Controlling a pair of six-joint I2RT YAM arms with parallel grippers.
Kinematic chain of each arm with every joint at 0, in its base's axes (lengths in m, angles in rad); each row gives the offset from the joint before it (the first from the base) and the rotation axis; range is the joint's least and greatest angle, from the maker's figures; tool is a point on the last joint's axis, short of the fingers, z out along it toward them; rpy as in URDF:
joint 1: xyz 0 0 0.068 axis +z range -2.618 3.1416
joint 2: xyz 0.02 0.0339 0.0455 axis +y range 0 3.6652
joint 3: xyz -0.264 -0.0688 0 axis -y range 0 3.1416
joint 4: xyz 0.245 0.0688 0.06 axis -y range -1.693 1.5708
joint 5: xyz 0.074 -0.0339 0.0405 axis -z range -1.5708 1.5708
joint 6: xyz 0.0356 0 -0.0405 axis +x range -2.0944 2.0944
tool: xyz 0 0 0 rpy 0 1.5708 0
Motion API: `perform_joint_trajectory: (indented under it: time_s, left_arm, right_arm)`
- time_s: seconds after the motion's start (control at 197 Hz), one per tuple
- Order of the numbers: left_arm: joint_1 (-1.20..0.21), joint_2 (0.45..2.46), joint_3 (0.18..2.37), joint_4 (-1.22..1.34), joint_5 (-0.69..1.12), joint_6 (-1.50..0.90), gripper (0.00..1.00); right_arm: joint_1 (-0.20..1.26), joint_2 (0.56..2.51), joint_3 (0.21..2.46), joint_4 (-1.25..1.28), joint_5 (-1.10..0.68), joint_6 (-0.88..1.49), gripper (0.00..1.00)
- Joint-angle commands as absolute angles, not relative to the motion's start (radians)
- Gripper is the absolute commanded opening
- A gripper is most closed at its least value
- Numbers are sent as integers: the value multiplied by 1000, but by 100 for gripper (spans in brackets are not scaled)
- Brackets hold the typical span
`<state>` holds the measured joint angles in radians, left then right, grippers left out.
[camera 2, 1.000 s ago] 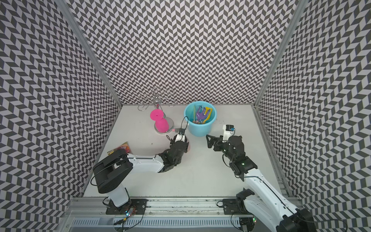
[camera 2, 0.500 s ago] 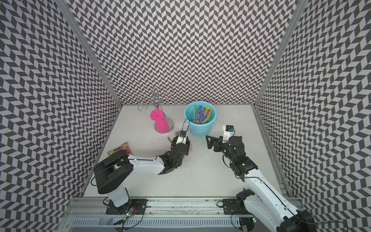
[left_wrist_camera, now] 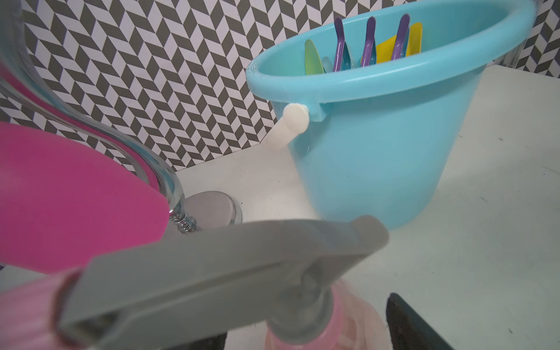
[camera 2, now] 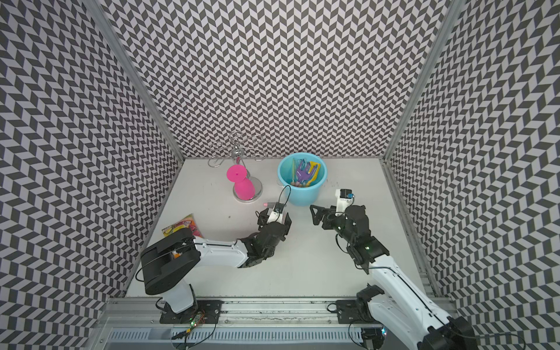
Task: Organize the gardening tools
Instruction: Adjust the gardening tool at the center of the board, then reset both arms
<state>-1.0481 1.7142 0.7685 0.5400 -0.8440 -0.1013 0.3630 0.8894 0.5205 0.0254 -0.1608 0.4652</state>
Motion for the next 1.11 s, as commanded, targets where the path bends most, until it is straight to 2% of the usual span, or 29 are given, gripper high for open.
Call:
perform_joint_trajectory:
  time_s: [0.0,0.279,0.78,0.947,1.109]
  left_arm:
    - [-1064,1668,760,504,-853,-109,88]
    - [-1095,1564,716,426,-838,-136,99]
    - [-1122,1177,652,78,-848,-258,100]
    - [-1032,1052,654,-18,-785,-289,100]
    - [-820,940,659,-51,-630,-295,100]
  right_arm:
    - [357,876,506,55,-169,471,100]
    - [357,872,507,80,-140,468,100]
    - [351,938,585,129,-127,456,100]
    - [351,992,636,152,-116,443,100]
    - [351,1050,711,143,-66,410,100]
